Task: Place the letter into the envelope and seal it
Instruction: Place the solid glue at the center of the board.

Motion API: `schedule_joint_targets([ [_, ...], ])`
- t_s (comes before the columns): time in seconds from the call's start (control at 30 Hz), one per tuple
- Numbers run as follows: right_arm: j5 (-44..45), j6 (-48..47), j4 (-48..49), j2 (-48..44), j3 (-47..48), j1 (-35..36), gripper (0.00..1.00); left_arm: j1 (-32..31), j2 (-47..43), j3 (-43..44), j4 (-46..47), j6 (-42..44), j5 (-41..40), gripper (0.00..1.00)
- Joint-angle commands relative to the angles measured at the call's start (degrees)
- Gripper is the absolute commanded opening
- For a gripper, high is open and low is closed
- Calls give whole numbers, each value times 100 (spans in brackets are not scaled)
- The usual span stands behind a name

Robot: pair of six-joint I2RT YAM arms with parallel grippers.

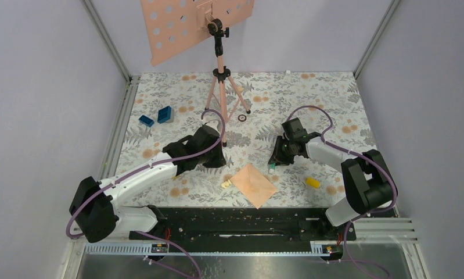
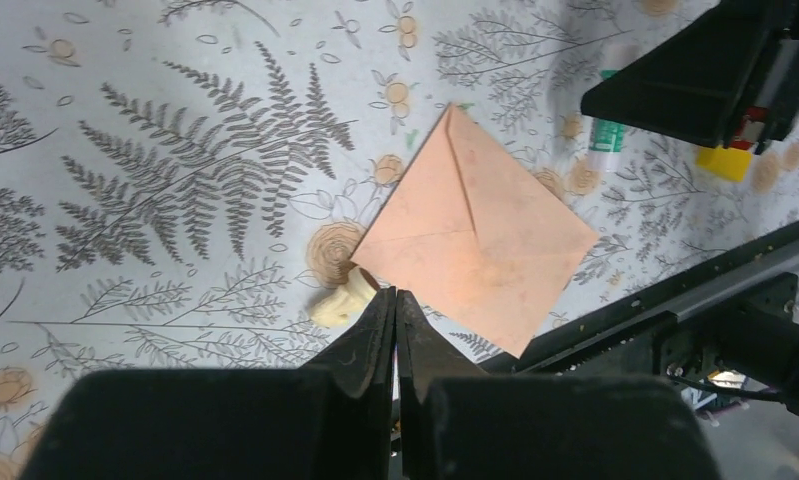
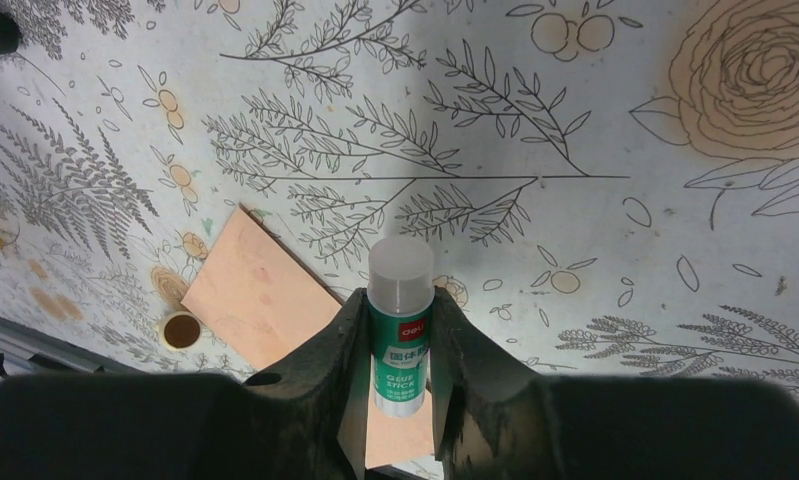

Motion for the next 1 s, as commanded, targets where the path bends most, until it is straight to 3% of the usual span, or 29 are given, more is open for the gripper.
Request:
schedule_joint_targets([
  [0.0,227,80,282,81,65,67,12,102,-31,22,19,107,-212,0],
  [0.33,140,0,253,227,41,72,32,135,371,204,-5,193,-36,0],
  [0.57,229,-53,133,143,47,95,53,142,394,203,-14,219,-21,0],
  [0.97,753,-210,-415,-572,463,88,59,162,329,169,-27,254,-100,0],
])
